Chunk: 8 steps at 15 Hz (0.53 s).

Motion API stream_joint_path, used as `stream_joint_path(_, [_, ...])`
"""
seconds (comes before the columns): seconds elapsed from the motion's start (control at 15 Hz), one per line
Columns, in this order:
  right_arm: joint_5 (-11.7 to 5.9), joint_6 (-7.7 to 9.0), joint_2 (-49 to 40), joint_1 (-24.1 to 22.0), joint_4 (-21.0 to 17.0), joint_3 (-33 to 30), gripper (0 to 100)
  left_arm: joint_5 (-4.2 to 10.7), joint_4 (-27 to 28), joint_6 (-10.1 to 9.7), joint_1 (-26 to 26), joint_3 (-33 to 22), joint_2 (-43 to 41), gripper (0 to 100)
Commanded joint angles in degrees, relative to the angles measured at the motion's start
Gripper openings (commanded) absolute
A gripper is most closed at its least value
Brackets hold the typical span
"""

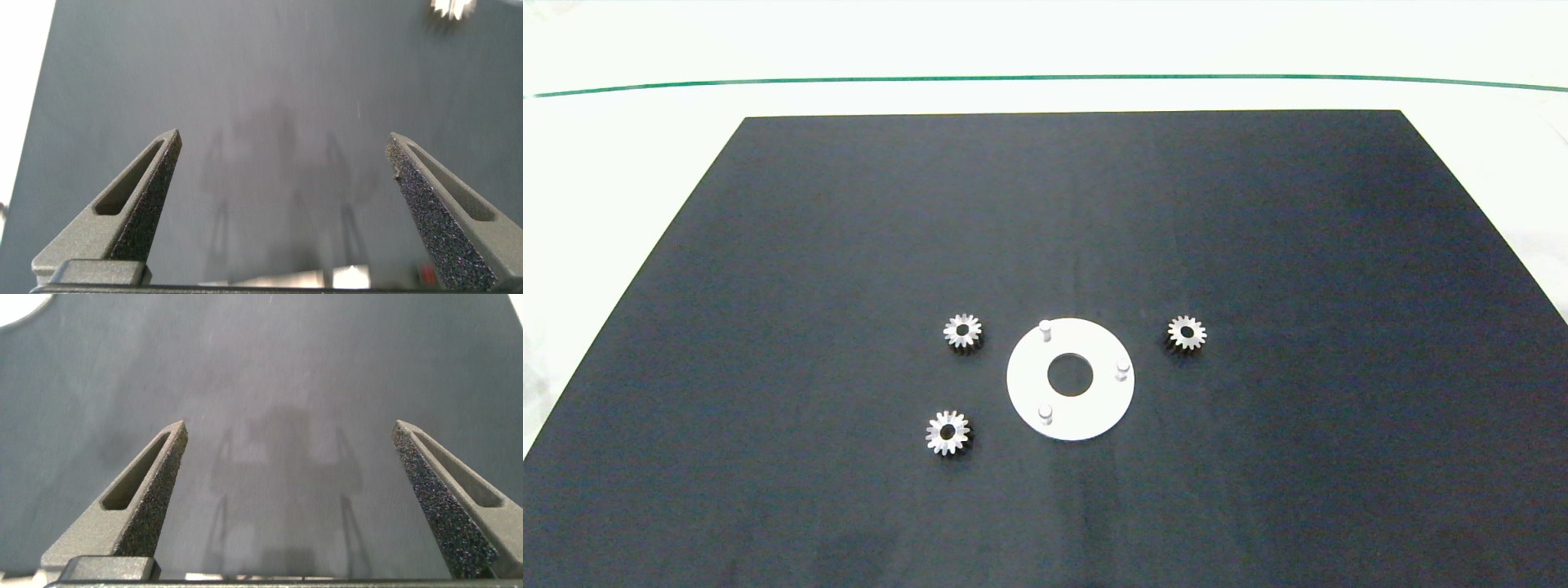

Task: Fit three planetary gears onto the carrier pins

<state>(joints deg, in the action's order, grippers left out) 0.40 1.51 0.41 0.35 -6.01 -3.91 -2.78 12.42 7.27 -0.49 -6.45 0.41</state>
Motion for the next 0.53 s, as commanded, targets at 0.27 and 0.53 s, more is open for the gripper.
stream_joint_path(0.27, [2.32, 0.07, 16.5, 2.6, -4.3, -15.9, 100, 0.14, 14.4, 0.12, -0.1, -21.1, 15.8, 100])
stream_joint_path(0.53, [2.32, 4.38, 30.5, 4.8, -4.3, -23.5, 100, 1.72, 14.4, 0.56, 1.1, -29.5, 30.1, 100])
